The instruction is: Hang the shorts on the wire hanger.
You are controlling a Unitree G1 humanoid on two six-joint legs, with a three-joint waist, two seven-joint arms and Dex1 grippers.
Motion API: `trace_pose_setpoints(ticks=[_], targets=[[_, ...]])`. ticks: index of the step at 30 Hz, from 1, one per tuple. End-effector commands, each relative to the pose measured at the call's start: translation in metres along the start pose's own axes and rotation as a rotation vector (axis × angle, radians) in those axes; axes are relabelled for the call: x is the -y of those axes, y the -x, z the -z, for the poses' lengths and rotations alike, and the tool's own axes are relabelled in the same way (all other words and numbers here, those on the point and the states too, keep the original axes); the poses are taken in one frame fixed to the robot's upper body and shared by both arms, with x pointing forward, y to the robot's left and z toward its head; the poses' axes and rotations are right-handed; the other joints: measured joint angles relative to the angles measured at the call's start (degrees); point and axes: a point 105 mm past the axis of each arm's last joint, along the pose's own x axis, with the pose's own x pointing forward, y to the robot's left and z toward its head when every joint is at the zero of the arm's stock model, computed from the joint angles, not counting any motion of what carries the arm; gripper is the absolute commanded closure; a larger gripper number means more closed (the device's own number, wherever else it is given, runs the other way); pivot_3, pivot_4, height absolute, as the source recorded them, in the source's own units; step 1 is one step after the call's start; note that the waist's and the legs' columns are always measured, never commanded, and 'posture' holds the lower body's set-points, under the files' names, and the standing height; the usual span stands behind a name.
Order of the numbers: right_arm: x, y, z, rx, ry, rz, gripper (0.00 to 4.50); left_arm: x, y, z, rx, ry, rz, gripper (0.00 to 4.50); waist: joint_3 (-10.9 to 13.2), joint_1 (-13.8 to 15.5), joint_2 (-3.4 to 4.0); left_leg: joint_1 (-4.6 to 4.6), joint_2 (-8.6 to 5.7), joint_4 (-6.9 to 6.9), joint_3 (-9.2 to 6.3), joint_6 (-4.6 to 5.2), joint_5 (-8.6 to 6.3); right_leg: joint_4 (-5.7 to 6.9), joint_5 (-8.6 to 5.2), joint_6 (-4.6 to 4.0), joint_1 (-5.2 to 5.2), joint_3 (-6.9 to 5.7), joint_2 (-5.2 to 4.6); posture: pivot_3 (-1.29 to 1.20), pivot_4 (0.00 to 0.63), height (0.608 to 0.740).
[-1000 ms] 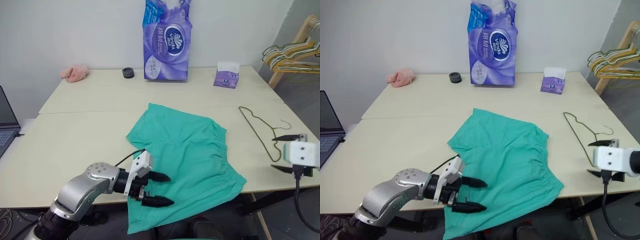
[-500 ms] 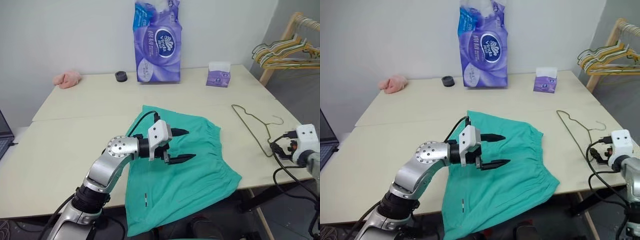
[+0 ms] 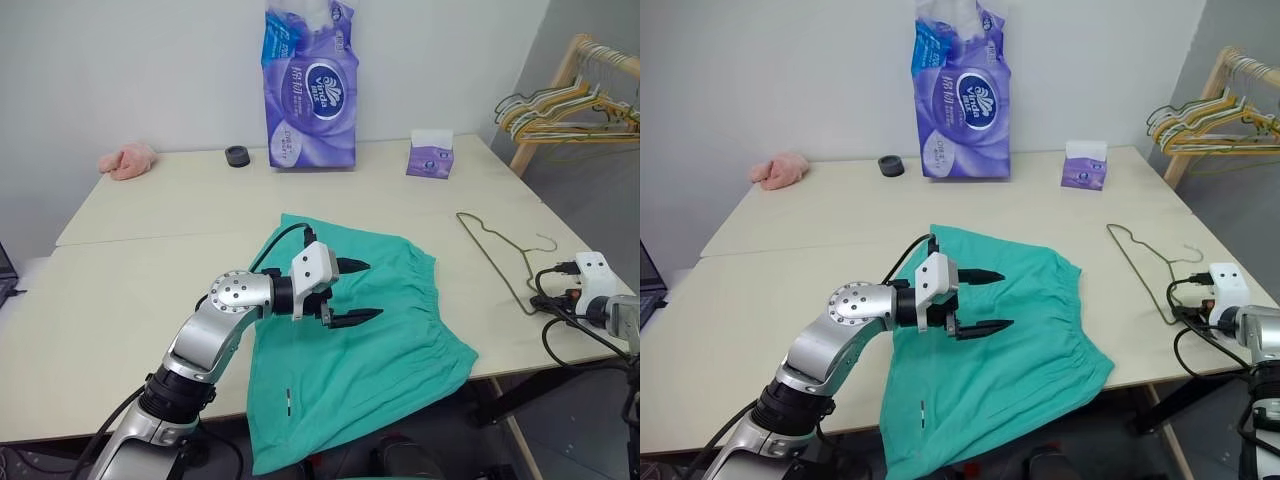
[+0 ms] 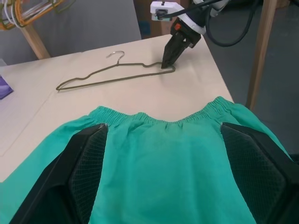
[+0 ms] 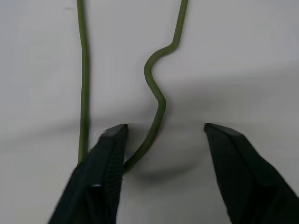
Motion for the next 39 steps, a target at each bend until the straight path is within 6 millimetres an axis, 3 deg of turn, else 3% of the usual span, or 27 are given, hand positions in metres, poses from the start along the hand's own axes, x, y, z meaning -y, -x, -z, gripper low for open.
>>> trace_pose_setpoints(ticks=[1,5,7,15,16,20,23,26,33,35,39], targets=[[-0.009,-0.012,0.027,-0.112,-0.034,-0.034,3.18,-0.006,0.002,-0.008,0.021,-0.038,-0.016,0.42,-0.2,0.0,-0.2,0.01,0.01,0.0,0.0,0.0,0.0,0.0,0.0,0.0,0.0,0.01,-0.02,-0.15,0.033,0.74],[-0.008,-0.018,0.028,-0.093,0.005,0.029,4.47,-0.008,0.002,-0.008,0.026,-0.032,-0.031,0.42,-0.7,-0.2,-0.66,0.03,0.09,-0.03,-0.01,-0.01,-0.01,-0.01,0.0,0.0,0.01,0.01,-0.13,-0.15,0.035,0.74],[-0.002,-0.019,0.024,-0.064,0.099,0.105,4.47,-0.011,0.002,-0.007,0.029,-0.037,-0.059,0.42,-0.9,-0.2,-0.92,0.08,0.12,-0.05,-0.01,-0.01,-0.01,-0.02,0.0,0.0,0.03,0.01,-0.12,-0.15,0.034,0.74],[0.007,-0.004,-0.017,0.147,0.071,0.237,4.47,-0.041,0.013,0.005,-0.008,-0.023,-0.221,0.42,-0.9,-0.2,-0.74,0.09,0.07,-0.02,0.27,0.03,-0.04,-0.22,0.16,0.15,0.03,0.31,-0.19,-0.15,0.032,0.74],[0.004,0.001,-0.025,0.185,0.109,0.236,4.5,-0.051,0.017,0.007,-0.011,-0.025,-0.267,0.07,-0.8,0.0,-0.59,0.02,0.06,-0.02,0.28,0.04,-0.04,-0.21,0.17,0.15,-0.03,0.32,-0.19,-0.15,0.031,0.74],[-0.01,0.016,-0.04,0.273,0.256,0.215,4.5,-0.074,0.028,0.01,-0.018,-0.039,-0.382,0.02,-0.8,0.0,-0.2,-0.26,0.06,-0.04,0.31,0.05,-0.05,-0.14,0.17,0.16,-0.38,0.37,-0.19,-0.15,0.036,0.74],[-0.046,0.038,-0.062,0.416,0.492,0.195,4.5,-0.108,0.05,0.01,-0.026,-0.028,-0.518,0.02,-0.7,0.0,-0.03,-0.27,0.06,-0.06,0.34,0.06,-0.05,-0.08,0.16,0.17,-0.43,0.4,-0.19,-0.16,0.041,0.74],[-0.065,0.049,-0.072,0.497,0.583,0.2,4.5,-0.124,0.061,0.008,-0.006,0.026,-0.559,0.02,-0.6,-0.4,0.03,-0.25,0.1,-0.07,0.37,0.05,-0.06,0.01,-0.02,0.5,-0.5,0.44,-0.13,-0.16,0.042,0.74],[-0.102,0.077,-0.103,0.725,0.809,0.253,4.5,-0.152,0.086,-0.008,0.116,0.162,-0.571,0.02,-0.4,-0.3,-0.07,-0.36,0.07,-0.05,0.38,0.05,-0.06,0.03,-0.01,0.51,-0.62,0.43,-0.17,-0.18,0.046,0.74],[-0.104,0.085,-0.112,0.786,0.818,0.296,4.5,-0.159,0.093,-0.011,0.137,0.191,-0.581,0.02,-0.4,-0.3,-0.08,-0.38,0.07,-0.06,0.38,0.05,-0.06,0.05,-0.02,0.51,-0.67,0.42,-0.16,-0.18,0.046,0.74],[-0.117,0.089,-0.116,0.84,0.928,0.268,4.5,-0.154,0.092,-0.011,0.121,0.243,-0.481,0.02,-0.4,-0.4,-0.11,-0.39,0.05,-0.07,0.4,0.05,-0.06,0.03,-0.01,0.5,-0.68,0.45,-0.17,-0.18,0.047,0.74]])
